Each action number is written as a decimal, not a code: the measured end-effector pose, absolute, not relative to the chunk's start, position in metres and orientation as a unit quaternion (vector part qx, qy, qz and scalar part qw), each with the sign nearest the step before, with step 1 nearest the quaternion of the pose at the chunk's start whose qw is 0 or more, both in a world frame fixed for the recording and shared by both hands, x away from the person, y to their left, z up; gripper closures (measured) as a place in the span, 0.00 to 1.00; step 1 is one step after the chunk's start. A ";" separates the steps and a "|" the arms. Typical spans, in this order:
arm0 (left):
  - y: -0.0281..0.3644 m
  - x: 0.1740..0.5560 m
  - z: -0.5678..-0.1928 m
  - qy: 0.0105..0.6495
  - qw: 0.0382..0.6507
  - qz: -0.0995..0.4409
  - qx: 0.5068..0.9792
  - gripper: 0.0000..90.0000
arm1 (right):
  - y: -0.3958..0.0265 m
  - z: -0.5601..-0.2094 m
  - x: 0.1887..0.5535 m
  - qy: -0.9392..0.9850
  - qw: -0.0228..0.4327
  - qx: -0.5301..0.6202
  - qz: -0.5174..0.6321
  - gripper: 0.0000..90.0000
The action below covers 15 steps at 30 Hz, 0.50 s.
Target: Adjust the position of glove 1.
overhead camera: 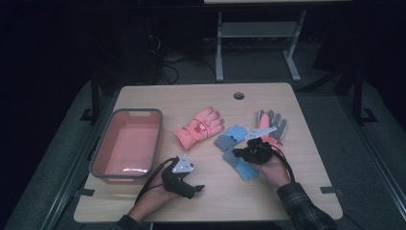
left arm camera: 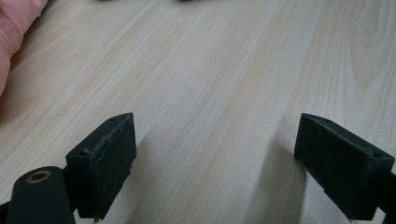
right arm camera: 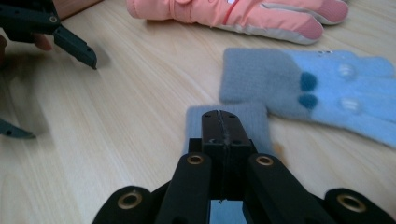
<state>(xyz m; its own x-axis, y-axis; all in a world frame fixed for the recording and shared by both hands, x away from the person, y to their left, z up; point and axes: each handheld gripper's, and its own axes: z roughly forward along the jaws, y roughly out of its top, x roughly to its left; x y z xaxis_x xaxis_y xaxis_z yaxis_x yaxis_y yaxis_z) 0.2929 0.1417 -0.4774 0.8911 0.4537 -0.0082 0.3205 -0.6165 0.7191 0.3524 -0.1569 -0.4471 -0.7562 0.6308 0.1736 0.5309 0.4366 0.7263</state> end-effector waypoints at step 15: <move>0.142 0.293 -0.477 0.216 0.379 0.089 0.895 0.14 | -0.141 -0.463 0.363 0.858 0.049 0.340 0.381 1.00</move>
